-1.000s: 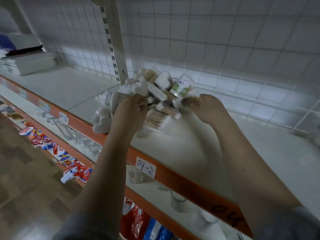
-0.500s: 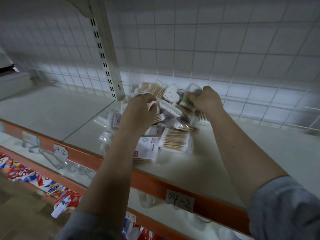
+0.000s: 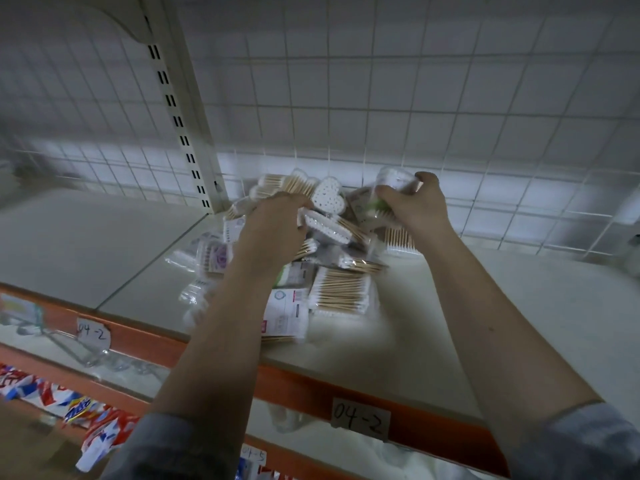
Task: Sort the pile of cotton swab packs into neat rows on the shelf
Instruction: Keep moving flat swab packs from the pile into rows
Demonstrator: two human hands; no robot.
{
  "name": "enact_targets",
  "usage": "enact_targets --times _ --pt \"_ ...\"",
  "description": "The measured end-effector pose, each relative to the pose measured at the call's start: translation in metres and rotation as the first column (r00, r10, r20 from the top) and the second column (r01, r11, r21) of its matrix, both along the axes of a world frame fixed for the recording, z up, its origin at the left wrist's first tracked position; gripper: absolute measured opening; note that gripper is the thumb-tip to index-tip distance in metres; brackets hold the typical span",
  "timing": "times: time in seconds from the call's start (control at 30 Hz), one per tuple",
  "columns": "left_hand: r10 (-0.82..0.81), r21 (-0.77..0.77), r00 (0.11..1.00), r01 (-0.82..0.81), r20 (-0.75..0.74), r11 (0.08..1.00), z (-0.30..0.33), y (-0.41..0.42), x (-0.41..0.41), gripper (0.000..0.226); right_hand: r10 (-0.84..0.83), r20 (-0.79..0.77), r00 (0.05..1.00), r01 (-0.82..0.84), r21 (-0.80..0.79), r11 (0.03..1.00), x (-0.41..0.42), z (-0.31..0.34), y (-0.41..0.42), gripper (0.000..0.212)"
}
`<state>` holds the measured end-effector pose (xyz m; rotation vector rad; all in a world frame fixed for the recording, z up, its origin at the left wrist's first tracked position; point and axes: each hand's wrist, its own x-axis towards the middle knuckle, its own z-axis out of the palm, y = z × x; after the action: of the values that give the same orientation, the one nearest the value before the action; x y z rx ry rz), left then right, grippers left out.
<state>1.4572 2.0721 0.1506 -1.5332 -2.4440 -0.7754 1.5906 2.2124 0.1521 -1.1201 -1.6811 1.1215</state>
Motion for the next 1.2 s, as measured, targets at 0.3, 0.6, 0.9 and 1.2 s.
enact_targets --times 0.3,0.6,0.9,1.2 --pt "-0.060 -0.075 0.998 0.057 -0.034 0.996 -0.008 0.018 -0.004 0.032 0.003 -0.271 0.962 -0.077 -0.262 0.962 0.044 -0.018 -0.018 0.064" --pt "-0.239 0.115 0.970 0.233 0.042 0.966 -0.002 0.008 0.010 0.022 -0.128 -0.358 0.925 0.018 -0.295 0.955 0.081 -0.031 -0.056 0.044" --pt "-0.444 0.225 0.881 0.405 0.164 0.886 0.000 0.022 0.062 0.023 -0.288 -0.292 0.912 0.218 -0.249 0.944 0.141 -0.039 -0.095 0.045" --pt "-0.584 0.290 0.716 0.507 0.382 0.812 -0.016 0.049 0.172 0.016 -0.420 -0.151 0.895 0.406 -0.114 0.907 0.249 -0.046 -0.119 0.026"
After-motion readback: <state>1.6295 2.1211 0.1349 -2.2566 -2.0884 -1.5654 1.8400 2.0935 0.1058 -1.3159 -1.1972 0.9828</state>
